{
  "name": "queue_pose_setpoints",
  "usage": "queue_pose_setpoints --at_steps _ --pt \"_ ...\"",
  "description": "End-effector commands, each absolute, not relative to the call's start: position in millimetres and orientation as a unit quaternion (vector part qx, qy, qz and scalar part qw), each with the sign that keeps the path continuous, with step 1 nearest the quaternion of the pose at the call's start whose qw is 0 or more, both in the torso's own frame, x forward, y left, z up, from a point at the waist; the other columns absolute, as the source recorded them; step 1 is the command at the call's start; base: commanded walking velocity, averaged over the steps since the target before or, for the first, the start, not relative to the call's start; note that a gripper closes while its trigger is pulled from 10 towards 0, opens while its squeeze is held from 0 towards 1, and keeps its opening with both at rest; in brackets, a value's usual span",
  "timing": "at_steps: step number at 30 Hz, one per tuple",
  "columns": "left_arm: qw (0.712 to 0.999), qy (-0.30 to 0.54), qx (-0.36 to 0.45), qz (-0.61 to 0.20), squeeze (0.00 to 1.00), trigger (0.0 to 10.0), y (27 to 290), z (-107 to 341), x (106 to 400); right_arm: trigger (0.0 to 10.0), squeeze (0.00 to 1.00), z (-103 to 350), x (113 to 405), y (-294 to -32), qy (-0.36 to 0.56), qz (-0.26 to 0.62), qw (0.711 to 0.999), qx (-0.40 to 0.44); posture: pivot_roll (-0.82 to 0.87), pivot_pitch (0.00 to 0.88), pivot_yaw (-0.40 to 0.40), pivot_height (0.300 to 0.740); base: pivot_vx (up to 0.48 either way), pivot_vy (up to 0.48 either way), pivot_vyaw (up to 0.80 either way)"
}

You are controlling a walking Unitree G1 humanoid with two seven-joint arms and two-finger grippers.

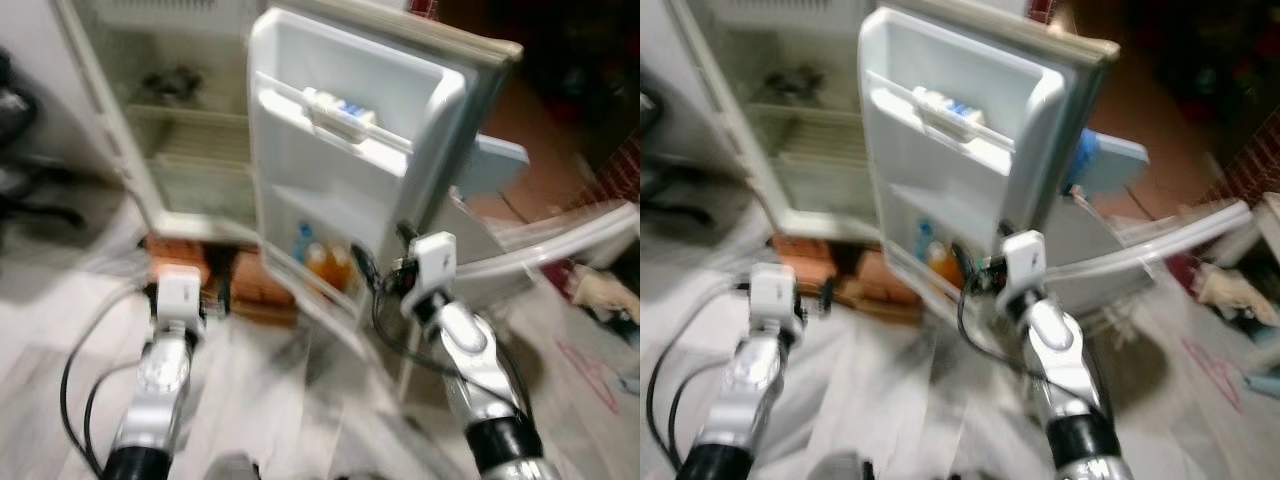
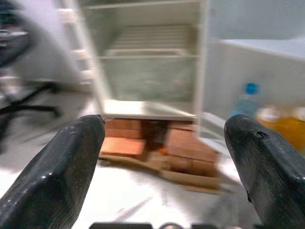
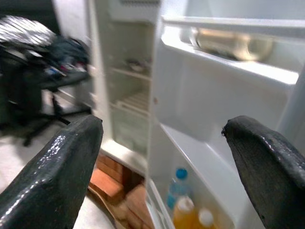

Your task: Restocking fridge

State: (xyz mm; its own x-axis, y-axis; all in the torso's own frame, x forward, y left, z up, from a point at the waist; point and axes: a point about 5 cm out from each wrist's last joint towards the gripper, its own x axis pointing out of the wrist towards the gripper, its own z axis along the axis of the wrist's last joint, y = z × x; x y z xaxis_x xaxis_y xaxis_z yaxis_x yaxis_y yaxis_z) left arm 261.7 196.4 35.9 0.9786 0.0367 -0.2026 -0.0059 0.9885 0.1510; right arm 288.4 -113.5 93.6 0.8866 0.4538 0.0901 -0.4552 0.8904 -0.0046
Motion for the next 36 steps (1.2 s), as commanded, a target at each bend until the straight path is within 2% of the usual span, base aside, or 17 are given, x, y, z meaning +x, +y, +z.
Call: queue_pose_setpoints --at_steps 1,4,11,13,14,15,16,17,21,28,31,36 --pt "0.992 0.099 0.072 0.001 0.00 10.0 188 37 265 10.0 1.00 94 288 -126 -0.041 0.213 0.976 0.001 0.04 0.000 -0.040 0.740 0.000 -0.480 0.80" --pt "0.992 0.099 0.074 0.004 0.00 10.0 189 37 265 10.0 1.00 93 285 -123 -0.040 0.212 0.977 0.003 0.04 0.000 -0.041 0.740 0.000 -0.480 0.80" --pt "0.993 0.098 0.072 0.005 0.00 10.0 188 37 266 10.0 1.00 96 286 -122 -0.044 0.208 0.977 0.000 0.04 0.000 -0.044 0.740 0.000 0.000 0.67" --pt "0.993 0.097 0.072 0.005 0.00 10.0 188 36 266 10.0 1.00 96 288 -124 -0.043 0.203 0.978 -0.004 0.04 0.000 -0.044 0.740 0.000 -0.476 0.45" --pt "0.993 0.098 0.072 0.005 0.00 10.0 188 36 266 10.0 0.96 97 288 -125 -0.042 0.201 0.979 -0.006 0.04 0.000 -0.044 0.740 0.000 -0.416 0.43" --pt "0.993 0.098 0.071 0.006 0.00 10.0 188 36 266 10.0 0.51 97 289 -126 -0.041 0.200 0.979 -0.008 0.04 0.000 -0.045 0.740 0.000 -0.274 0.00" --pt "0.993 0.099 0.071 0.006 0.00 10.0 188 36 266 10.0 0.51 97 289 -126 -0.041 0.200 0.979 -0.008 0.04 0.000 -0.045 0.740 0.000 -0.274 0.00" --pt "0.992 0.101 0.071 0.008 0.00 10.0 189 35 266 10.0 0.00 97 290 -127 -0.041 0.199 0.979 -0.009 0.04 0.000 -0.046 0.740 0.000 0.000 0.00" --pt "0.992 0.103 0.068 0.013 0.00 10.0 190 34 266 10.0 0.00 100 292 -129 -0.050 0.186 0.981 -0.018 0.04 0.000 -0.048 0.740 0.000 0.000 0.00" --pt "0.993 0.096 0.070 0.007 0.00 10.0 190 36 266 10.0 0.00 107 297 -133 -0.072 0.147 0.986 -0.030 0.04 0.000 -0.045 0.740 0.000 0.000 0.78" --pt "0.993 0.096 0.069 0.006 0.00 10.0 190 36 267 10.0 0.00 109 298 -134 -0.074 0.139 0.987 -0.020 0.04 0.000 -0.044 0.740 0.295 -0.251 0.80" --pt "0.993 0.095 0.068 0.008 0.00 10.0 190 36 268 10.0 0.00 108 299 -137 -0.073 0.128 0.989 -0.018 0.04 0.000 -0.041 0.740 0.290 -0.256 0.00"
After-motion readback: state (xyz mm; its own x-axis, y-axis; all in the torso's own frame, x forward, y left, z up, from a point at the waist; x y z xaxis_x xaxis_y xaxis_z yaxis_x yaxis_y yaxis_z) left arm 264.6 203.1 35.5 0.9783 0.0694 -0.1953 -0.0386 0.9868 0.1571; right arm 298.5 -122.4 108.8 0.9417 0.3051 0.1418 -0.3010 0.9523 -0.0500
